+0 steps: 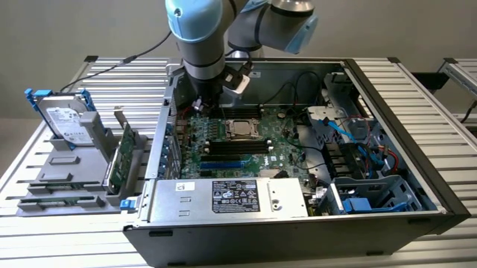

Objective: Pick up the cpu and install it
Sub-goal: 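Install the first cpu locking lever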

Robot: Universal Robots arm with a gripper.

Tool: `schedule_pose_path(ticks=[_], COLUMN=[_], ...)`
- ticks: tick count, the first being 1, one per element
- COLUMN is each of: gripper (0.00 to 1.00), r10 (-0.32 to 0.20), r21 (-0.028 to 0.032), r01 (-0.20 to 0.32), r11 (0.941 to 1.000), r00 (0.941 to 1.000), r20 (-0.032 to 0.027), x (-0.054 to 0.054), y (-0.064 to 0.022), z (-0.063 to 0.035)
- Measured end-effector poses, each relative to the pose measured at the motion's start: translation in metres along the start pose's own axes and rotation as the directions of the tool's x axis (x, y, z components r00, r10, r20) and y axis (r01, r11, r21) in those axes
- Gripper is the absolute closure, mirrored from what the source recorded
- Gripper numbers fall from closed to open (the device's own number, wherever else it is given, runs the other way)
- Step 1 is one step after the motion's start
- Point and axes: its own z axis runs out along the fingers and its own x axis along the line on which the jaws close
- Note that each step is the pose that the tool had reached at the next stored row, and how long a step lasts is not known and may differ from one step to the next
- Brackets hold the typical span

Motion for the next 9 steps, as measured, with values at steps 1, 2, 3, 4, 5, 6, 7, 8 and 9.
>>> schedule_pose_path(ticks=[1,2,3,4,5,6,7,8,9], gripper=[0.89,0.89,0.89,0.89,0.89,0.89,0.89,0.89,0.89], r10=[0.002,0.004,0.006,0.007,0.008,0.010,0.011,0.012,0.014], r21=[-0.0005,-0.0008,-0.0011,-0.0015,-0.0017,-0.0018,-0.0021,-0.0024,-0.0029], r01=[-0.002,-0.004,-0.006,-0.007,-0.008,-0.010,-0.011,-0.012,-0.014], r11=[1.0000,1.0000,1.0000,1.0000,1.0000,1.0000,0.9999,0.9999,0.9999], r00=[1.0000,1.0000,1.0000,1.0000,1.0000,0.9999,0.9999,0.9999,0.9999], r20=[-0.0013,-0.0021,-0.0026,-0.0032,-0.0040,-0.0045,-0.0051,-0.0056,-0.0061], x=[0.0003,0.0008,0.0014,0.0021,0.0028,0.0036,0.0043,0.0052,0.0058], y=[0.0006,0.0014,0.0023,0.0033,0.0045,0.0057,0.0068,0.0080,0.0091], z=[0.0001,0.0001,0.0001,0.0002,0.0003,0.0004,0.0005,0.0006,0.0007])
